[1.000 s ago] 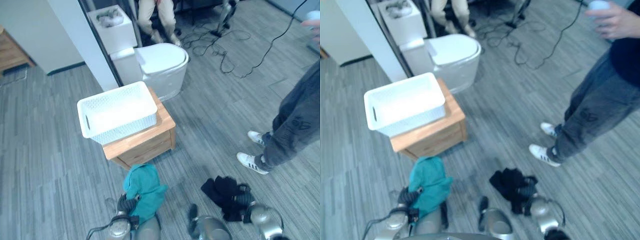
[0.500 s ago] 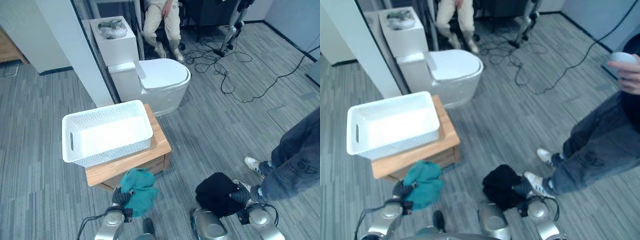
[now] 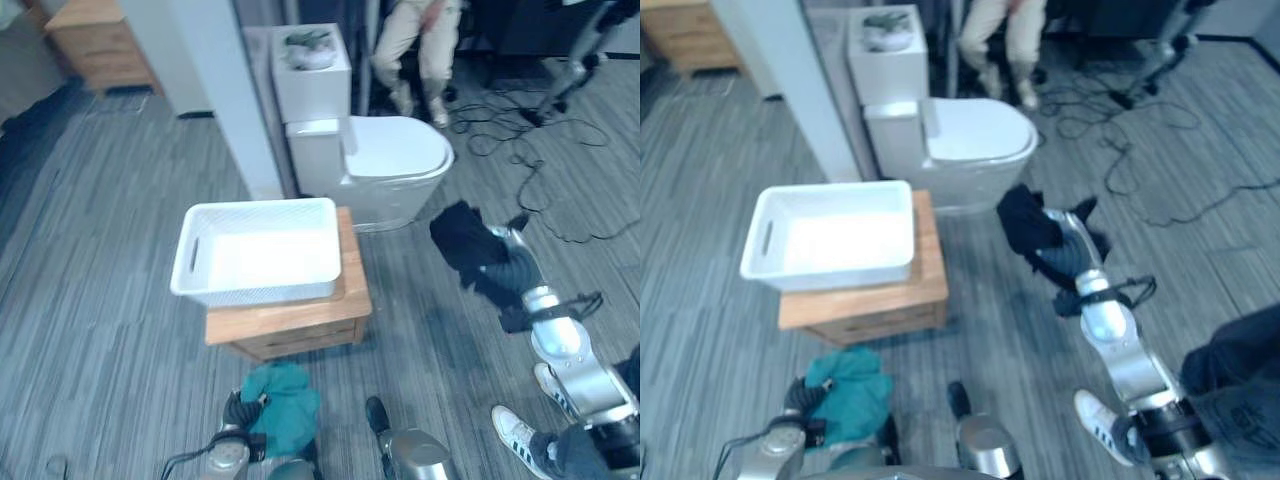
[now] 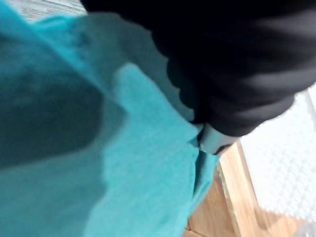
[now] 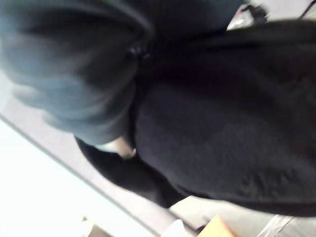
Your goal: Tidy up the quilt and then pick up the clothes from the bed and put them into the laundry hamper.
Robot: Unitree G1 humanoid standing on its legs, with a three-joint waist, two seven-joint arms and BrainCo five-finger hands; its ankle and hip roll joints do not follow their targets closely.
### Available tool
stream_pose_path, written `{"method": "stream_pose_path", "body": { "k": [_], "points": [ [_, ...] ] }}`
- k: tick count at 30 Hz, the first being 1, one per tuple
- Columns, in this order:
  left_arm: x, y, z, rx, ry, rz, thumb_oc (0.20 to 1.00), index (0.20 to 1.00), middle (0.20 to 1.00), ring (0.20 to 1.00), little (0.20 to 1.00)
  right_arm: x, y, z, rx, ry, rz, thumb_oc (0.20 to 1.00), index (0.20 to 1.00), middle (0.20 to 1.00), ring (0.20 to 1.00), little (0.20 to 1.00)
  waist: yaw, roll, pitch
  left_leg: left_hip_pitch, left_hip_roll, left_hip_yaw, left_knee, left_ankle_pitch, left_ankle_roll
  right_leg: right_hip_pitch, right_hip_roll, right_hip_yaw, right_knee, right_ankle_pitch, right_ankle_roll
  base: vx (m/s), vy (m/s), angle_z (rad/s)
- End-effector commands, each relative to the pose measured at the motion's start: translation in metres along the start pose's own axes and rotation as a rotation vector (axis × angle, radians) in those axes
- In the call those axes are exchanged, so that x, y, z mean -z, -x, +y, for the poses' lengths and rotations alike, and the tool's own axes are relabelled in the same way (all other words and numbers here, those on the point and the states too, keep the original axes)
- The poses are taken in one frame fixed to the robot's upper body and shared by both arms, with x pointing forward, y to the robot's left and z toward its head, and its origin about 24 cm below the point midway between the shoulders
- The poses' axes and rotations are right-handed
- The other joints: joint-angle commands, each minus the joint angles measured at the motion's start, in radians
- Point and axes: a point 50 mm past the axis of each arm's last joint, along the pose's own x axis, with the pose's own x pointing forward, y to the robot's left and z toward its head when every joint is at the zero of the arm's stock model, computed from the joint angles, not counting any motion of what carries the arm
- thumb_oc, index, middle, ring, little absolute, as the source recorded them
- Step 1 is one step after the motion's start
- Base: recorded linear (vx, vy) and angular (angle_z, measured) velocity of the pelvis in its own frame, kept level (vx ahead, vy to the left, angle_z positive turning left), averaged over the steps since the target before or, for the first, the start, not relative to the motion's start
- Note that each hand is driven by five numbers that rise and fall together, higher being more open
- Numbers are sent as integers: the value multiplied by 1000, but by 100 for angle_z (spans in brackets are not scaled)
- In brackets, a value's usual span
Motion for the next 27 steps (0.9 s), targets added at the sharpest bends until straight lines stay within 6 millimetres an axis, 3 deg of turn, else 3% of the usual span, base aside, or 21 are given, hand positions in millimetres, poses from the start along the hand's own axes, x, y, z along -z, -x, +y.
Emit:
{"method": "stream_pose_path", "body": {
  "k": [1, 4, 7, 9, 12, 15, 21, 27],
  "points": [
    [-1, -2, 26, -75, -1, -10, 200, 200, 200, 200, 200, -46, -26, -13, 63, 16, -267, 200, 200, 200, 200, 200, 42, -39, -62, 31, 74, 24, 47, -67, -39, 45, -57, -50, 2, -106, 101, 20, 60, 17],
    [0, -1, 24, -45, -18, -8, 200, 200, 200, 200, 200, -57, -40, -25, 87, 74, -315, 200, 200, 200, 200, 200, 41, -7, -88, 84, 87, 10, -76, -30, -55, 55, -57, -83, 2, -125, 108, 65, 120, 26],
    [1, -1, 20, -17, -30, -9, 200, 200, 200, 200, 200, -72, -65, -36, 118, 121, -359, 200, 200, 200, 200, 200, 44, 10, -102, 93, 83, -1, -105, -32, -63, 53, -60, -101, 2, -123, 110, 68, 113, 26],
    [0, -2, 22, -11, -58, -13, 200, 200, 200, 200, 200, -95, -91, -54, 165, 146, -415, 200, 200, 200, 200, 200, 61, -2, -109, 94, 80, 1, -105, -36, -63, 51, -69, -100, 2, -120, 116, 76, 66, 1],
    [-1, -3, 23, -16, -59, -12, 200, 200, 200, 200, 200, -104, -100, -59, 182, 155, -432, 200, 200, 200, 200, 200, 63, -4, -106, 92, 78, 3, -105, -37, -63, 49, -73, -100, 2, -118, 118, 28, 37, 5],
    [-5, -8, 28, -36, -71, -13, 200, 200, 200, 200, 200, -119, -125, -71, 239, 156, -430, 200, 200, 200, 200, 200, 84, -20, -101, 79, 66, 0, -105, -42, -60, 36, -86, -101, 2, -111, 127, 4, 33, -2],
    [-8, -11, 27, -30, -72, -17, 200, 200, 200, 200, 200, -133, -140, -88, 306, 179, -432, 200, 200, 200, 200, 200, 94, -25, -98, 56, 54, -9, -105, -45, -56, 14, -98, -101, 2, -104, 137, 6, 35, 2],
    [-17, -14, 26, -25, -81, -48, 200, 200, 200, 200, 200, -139, -144, -87, 294, 196, -441, 200, 200, 200, 200, 200, 101, -20, -74, 19, 42, -18, -105, -38, -51, -27, -105, -91, 2, -91, 144, -32, 18, 4]
  ]
}}
